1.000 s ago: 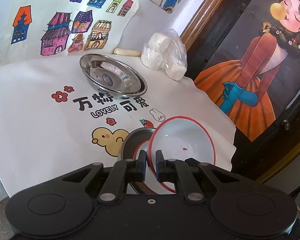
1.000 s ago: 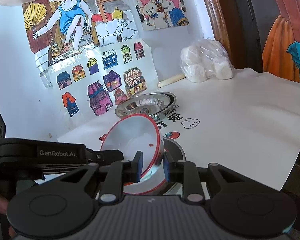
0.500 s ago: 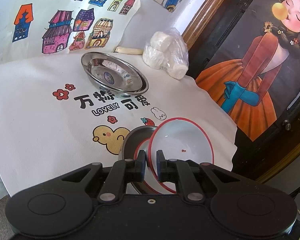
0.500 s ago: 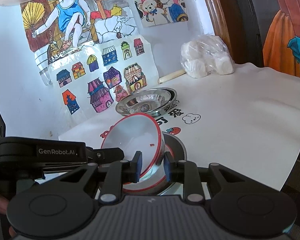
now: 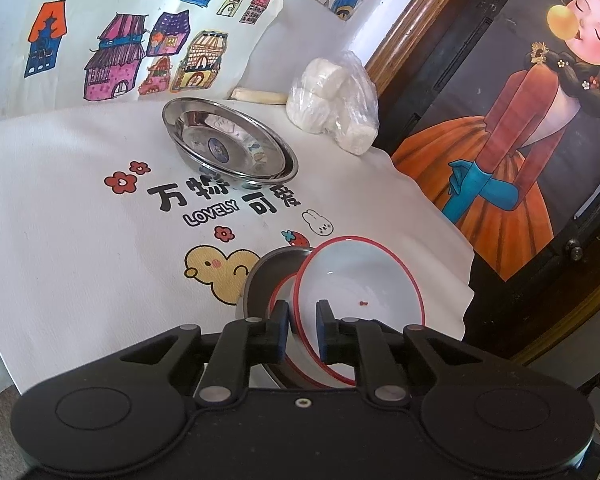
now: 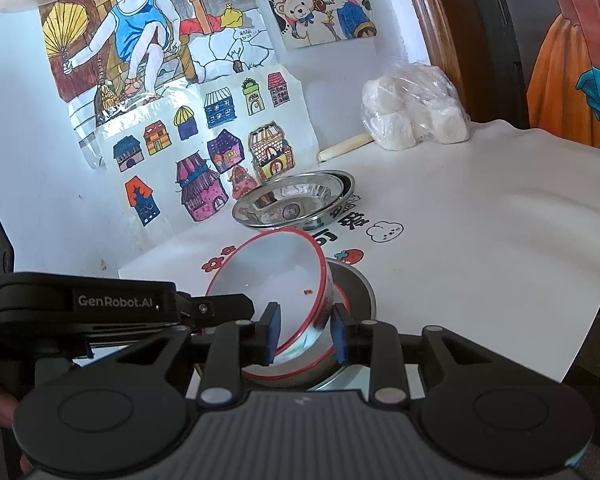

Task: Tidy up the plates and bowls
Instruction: 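Open both grippers to release the small white bowl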

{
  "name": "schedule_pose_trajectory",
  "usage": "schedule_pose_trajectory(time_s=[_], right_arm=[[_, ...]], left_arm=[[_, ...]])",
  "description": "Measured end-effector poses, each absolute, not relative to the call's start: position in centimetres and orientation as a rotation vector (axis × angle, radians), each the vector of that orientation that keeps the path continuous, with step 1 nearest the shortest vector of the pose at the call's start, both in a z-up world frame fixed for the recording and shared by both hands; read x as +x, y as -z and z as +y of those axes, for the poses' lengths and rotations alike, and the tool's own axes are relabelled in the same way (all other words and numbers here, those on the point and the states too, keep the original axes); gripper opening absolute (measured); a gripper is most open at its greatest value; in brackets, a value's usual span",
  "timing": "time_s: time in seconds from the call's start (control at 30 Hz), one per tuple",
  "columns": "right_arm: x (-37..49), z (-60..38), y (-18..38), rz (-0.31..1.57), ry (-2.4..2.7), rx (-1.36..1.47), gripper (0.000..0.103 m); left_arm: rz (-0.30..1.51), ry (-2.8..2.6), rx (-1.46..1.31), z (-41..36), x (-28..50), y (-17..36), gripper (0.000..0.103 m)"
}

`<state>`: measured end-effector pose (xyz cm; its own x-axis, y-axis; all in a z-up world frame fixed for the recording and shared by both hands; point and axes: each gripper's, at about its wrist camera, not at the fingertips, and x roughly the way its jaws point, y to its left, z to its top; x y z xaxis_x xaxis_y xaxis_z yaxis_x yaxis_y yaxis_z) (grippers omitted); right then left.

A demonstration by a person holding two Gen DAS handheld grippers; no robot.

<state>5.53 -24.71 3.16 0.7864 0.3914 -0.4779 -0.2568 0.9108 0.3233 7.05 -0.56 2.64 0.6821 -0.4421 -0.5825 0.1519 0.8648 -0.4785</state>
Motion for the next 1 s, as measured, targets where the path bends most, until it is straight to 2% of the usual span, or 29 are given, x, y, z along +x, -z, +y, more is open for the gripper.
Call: schedule_pose_trajectory(time_s=[0.13, 0.4, 0.67, 0.8, 1.0], right_arm=[[5.52, -24.70, -3.19, 0.568, -0.354, 0.246, 0.034], [5.32, -24.56, -3.32, 0.578, -0.349, 0.231, 0.044], [5.27, -24.46, -3.20, 0.578, -0.348, 0.222, 0.047], [4.86, -24.67, -3.51, 0.551, -0.345, 0.210, 0.049], [4.81, -24.70, -3.45, 0.550, -0.356, 0.209, 0.053]], left_arm=[[0.754, 0.346, -0.416, -0.58, 7.08, -2.71, 0.014], [0.754, 0.346, -0.420, -0.48, 6.99, -2.71, 0.015], [0.753, 0.347, -0.424, -0.40, 6.96, -2.71, 0.017], [0.742, 0.326, -0.423, -0.25, 6.70, -2.99, 0.024], [0.715, 0.334, -0.438, 0.11, 6.53, -3.64, 0.024]])
